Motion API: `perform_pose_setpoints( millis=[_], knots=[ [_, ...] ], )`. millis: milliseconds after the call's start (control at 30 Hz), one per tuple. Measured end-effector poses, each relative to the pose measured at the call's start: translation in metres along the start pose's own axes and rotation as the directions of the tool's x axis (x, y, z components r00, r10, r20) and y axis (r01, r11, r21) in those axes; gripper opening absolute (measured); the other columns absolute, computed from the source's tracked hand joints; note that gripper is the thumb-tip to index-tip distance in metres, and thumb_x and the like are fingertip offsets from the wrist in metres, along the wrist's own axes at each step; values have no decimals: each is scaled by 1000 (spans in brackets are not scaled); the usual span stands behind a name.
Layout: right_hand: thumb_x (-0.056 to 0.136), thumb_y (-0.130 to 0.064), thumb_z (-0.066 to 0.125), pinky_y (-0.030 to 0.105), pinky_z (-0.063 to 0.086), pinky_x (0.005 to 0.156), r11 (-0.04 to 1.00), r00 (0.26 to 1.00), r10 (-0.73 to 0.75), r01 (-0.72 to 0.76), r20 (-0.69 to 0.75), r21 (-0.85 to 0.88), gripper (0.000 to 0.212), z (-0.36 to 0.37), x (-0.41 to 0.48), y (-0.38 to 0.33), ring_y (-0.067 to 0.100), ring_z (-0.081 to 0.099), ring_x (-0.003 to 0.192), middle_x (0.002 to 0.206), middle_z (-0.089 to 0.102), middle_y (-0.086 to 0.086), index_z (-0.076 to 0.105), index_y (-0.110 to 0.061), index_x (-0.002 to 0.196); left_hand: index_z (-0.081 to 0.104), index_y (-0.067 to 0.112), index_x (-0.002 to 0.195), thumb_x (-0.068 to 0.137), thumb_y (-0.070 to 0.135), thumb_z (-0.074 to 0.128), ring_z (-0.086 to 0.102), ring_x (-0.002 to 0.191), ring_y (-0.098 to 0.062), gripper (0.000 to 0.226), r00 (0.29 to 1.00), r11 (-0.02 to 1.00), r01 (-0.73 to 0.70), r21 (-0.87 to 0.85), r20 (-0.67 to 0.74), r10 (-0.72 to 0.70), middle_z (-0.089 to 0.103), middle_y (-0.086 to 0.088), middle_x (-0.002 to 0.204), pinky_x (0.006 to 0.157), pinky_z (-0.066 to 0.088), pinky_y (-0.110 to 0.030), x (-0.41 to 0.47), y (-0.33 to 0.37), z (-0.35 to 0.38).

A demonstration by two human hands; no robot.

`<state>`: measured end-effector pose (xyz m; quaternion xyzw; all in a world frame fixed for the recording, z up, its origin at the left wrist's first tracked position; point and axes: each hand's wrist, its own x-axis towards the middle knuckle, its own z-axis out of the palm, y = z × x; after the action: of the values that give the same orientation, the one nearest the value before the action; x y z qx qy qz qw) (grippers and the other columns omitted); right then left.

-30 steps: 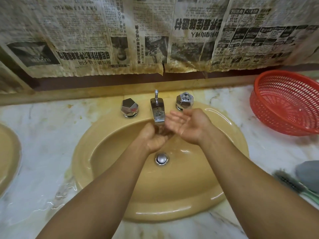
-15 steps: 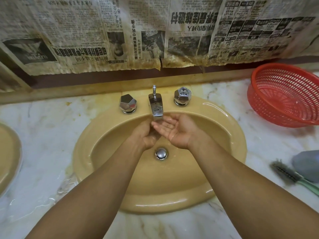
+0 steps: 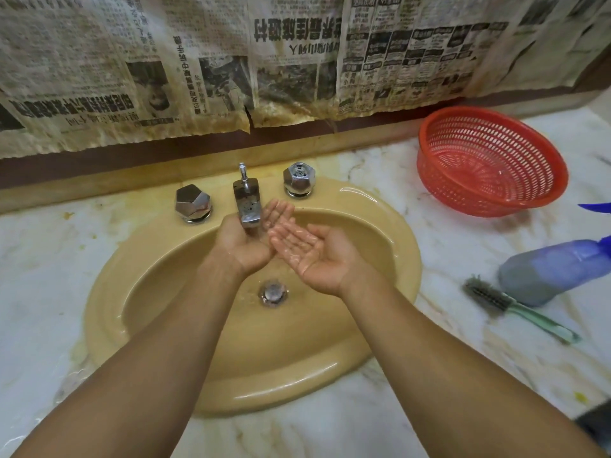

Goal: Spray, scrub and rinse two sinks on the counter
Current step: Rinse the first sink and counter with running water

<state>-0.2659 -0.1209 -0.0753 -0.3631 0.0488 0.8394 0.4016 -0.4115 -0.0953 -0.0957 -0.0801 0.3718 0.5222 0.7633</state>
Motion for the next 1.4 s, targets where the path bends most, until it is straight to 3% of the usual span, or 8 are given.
perform_pose_setpoints(
  millis=[233,467,667,967,1100,1200,1267,1400],
  knots=[
    [108,-14,34,50,57,95,923,956,-257,201,-139,-327,41,-18,-38,-124,49,64,111,126,61,37,55,18,124,52,-9,141,107,29,28,54,134,-44,57,968,952,10,-306,241,67,57,-30,141,123,28,-52,28,-23,1],
    [106,-16,44,43,59,92,569,890,-411,82,-197,-818,33,-11,-40,-148,40,70,104,117,67,30,61,10,118,63,8,126,108,19,41,68,120,-29,31,972,958,-178,224,190,136,71,-13,129,107,49,-43,55,-27,1],
    [108,-22,40,42,58,92,722,971,-162,-7,-179,-691,36,-15,-11,-71,41,69,108,113,69,28,62,7,112,75,9,104,98,16,68,74,102,-20,12,900,581,-279,764,-2,436,79,-8,103,87,56,-35,47,-10,-40],
    [108,-20,38,46,59,86,980,991,121,-110,57,-167,42,34,39,20,41,63,122,121,67,31,55,11,130,70,12,120,108,16,40,70,95,-20,33,981,596,-184,782,106,164,75,-10,110,88,58,-34,2,17,-77],
    [107,-18,36,44,59,88,832,941,339,-289,21,-474,43,21,12,32,40,73,96,109,71,30,66,11,113,69,12,109,107,8,45,74,94,-14,24,997,341,-49,939,66,-37,77,-7,105,93,56,-32,-41,-6,-103],
    [108,-20,33,46,57,95,604,867,490,-412,-91,-682,47,11,-18,47,45,70,106,113,68,35,58,16,124,65,11,106,98,23,64,63,85,6,14,976,-180,-110,978,71,-206,69,12,98,84,46,-10,-71,-20,-119],
    [108,-19,36,49,56,99,437,857,476,-426,-199,-792,45,8,-36,58,47,67,112,116,66,37,56,18,125,65,10,114,86,47,61,63,101,-14,47,961,-425,-153,892,35,-274,67,1,112,93,49,-21,-81,-24,-122],
    [108,-18,45,48,56,99,168,921,315,-294,-231,-941,39,11,-57,68,44,71,106,114,68,35,60,16,120,55,24,142,104,48,40,55,130,-23,47,909,-598,59,800,-291,-299,58,1,144,115,39,-43,-87,-23,-126]
  ],
)
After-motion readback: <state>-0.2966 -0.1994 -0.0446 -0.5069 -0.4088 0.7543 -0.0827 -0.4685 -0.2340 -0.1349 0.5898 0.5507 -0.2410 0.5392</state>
